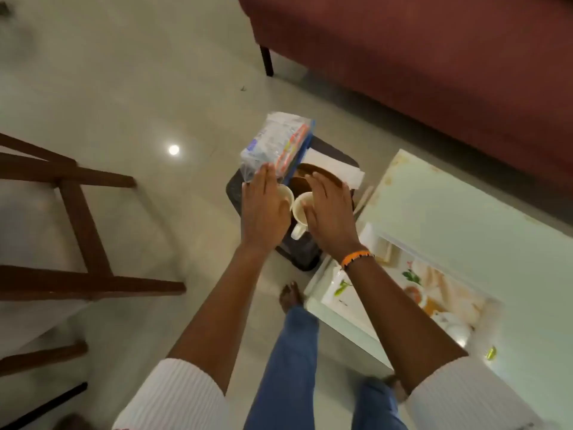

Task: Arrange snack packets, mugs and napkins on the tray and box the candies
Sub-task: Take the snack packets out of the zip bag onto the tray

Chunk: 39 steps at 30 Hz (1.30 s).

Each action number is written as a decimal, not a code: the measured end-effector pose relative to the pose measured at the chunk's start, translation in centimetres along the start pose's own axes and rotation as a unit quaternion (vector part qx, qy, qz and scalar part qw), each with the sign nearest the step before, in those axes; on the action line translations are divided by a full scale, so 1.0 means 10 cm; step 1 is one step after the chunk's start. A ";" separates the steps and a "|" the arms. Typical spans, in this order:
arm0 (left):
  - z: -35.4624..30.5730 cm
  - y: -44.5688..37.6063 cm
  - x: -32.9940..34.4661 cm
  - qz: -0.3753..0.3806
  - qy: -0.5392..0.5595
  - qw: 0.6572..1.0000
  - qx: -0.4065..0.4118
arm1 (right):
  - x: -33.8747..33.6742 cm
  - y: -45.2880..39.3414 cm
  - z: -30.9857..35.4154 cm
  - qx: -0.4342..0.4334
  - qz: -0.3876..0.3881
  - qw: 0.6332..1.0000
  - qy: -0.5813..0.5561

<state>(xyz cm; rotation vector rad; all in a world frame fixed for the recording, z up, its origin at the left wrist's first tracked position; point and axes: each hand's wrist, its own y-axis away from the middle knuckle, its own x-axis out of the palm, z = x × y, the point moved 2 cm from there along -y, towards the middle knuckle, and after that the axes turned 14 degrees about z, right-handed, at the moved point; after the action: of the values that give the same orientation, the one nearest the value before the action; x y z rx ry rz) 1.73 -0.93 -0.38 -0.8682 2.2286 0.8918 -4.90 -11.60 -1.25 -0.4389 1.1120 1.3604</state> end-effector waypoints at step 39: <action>-0.36 -0.14 -0.13 0.153 0.626 0.765 -0.027 | -0.21 0.33 -0.51 0.163 -0.078 0.639 -0.747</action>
<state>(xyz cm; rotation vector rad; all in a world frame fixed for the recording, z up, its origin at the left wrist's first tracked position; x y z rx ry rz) 2.62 -3.97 2.19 -1.4062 3.5818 0.4964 -9.46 -16.12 -0.77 0.8109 -0.1510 0.8341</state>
